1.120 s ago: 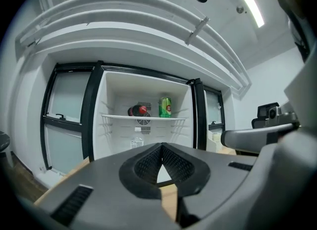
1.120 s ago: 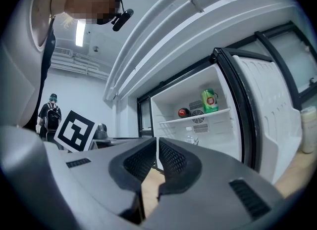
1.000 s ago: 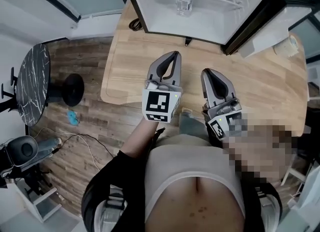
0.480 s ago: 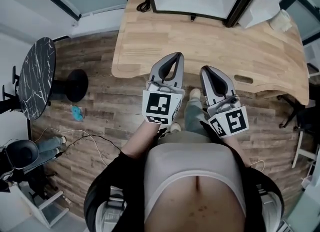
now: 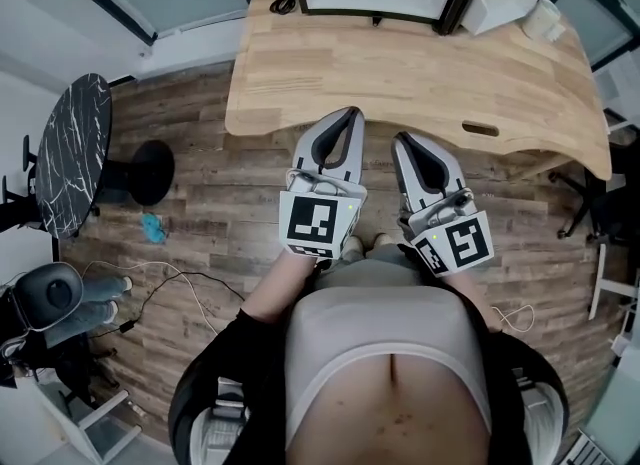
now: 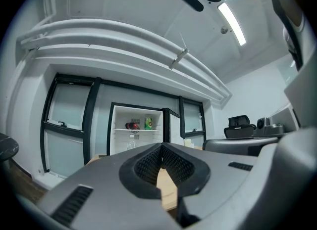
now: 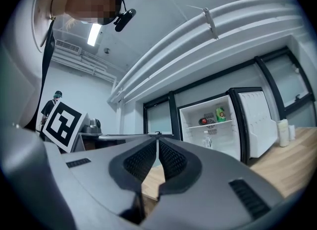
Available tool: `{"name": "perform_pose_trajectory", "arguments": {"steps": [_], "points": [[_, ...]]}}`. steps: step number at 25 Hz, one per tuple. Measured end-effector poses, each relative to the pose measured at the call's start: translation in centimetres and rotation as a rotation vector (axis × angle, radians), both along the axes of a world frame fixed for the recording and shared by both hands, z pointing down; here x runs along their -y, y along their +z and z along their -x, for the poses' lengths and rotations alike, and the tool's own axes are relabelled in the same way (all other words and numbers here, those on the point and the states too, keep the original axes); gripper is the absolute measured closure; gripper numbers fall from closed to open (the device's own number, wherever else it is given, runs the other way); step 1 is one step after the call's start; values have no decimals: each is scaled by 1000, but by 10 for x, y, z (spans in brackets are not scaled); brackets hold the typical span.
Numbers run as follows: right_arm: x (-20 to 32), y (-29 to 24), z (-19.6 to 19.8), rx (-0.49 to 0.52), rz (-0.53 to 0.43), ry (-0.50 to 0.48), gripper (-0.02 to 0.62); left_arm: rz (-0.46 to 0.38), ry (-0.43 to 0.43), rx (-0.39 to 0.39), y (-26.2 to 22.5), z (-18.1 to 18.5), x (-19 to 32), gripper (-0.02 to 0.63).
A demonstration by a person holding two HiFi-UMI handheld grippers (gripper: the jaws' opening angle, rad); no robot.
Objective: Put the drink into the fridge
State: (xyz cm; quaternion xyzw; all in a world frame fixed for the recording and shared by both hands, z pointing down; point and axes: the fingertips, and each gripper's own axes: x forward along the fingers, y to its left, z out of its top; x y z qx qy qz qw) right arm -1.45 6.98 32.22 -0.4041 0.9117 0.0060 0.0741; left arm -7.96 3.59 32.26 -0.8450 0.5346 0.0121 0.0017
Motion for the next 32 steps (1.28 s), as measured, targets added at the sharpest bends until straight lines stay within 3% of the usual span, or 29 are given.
{"name": "perform_pose_trajectory", "arguments": {"steps": [14, 20, 32], "points": [[-23, 8, -5, 21, 19, 41, 560, 28, 72, -21, 11, -10, -19, 600], [-36, -6, -8, 21, -9, 28, 558, -5, 86, -23, -5, -17, -33, 600], [-110, -14, -42, 29, -18, 4, 558, -19, 72, -30, -15, -51, -107, 600]]}}
